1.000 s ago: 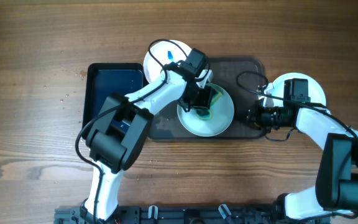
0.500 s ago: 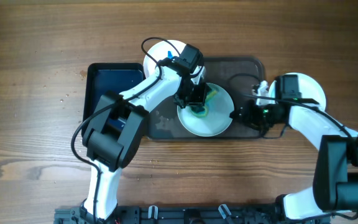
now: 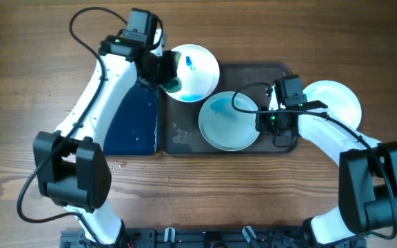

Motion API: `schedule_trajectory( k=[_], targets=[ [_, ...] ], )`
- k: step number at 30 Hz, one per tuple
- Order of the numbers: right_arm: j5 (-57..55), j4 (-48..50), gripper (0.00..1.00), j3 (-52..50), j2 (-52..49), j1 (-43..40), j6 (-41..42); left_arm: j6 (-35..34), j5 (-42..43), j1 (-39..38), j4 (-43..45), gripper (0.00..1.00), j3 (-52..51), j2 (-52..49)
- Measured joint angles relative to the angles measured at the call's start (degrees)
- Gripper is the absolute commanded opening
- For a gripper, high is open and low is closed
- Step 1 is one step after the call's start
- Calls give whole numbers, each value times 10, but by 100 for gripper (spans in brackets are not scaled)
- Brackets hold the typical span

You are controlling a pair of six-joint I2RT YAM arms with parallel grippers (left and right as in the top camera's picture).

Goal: Clean dirty plates on tray and stack at the side
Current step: 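Lift bottom plate and scrub it with sponge in left gripper, then hold plate with right gripper and keep scrubbing with left sponge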

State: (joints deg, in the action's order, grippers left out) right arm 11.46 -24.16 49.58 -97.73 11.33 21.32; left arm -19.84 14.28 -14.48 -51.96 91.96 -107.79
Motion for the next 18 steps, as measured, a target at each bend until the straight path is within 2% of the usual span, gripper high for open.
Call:
schedule_trajectory(
  k=[7,12,14,15,16,18],
  targets=[
    [-19,-18,4,56,-15,0,-17,0,-1,-17,0,4,-12,0],
    [-7,-37,6,100,-60,0,-33,0,-2,-44,12,4,-29,-2],
    [5,-47,17,104,-76,0,-35,0,-2,-53,16,4,-33,-3],
    [9,-54,32,106,-76,-1,-39,0,-2,-58,16,4,-34,-4],
    [12,-55,18,106,-76,-1,-41,0,-2,-61,16,4,-34,-5],
    [18,-55,4,107,-77,-1,-43,0,-2,-68,17,4,-34,-5]
  ],
)
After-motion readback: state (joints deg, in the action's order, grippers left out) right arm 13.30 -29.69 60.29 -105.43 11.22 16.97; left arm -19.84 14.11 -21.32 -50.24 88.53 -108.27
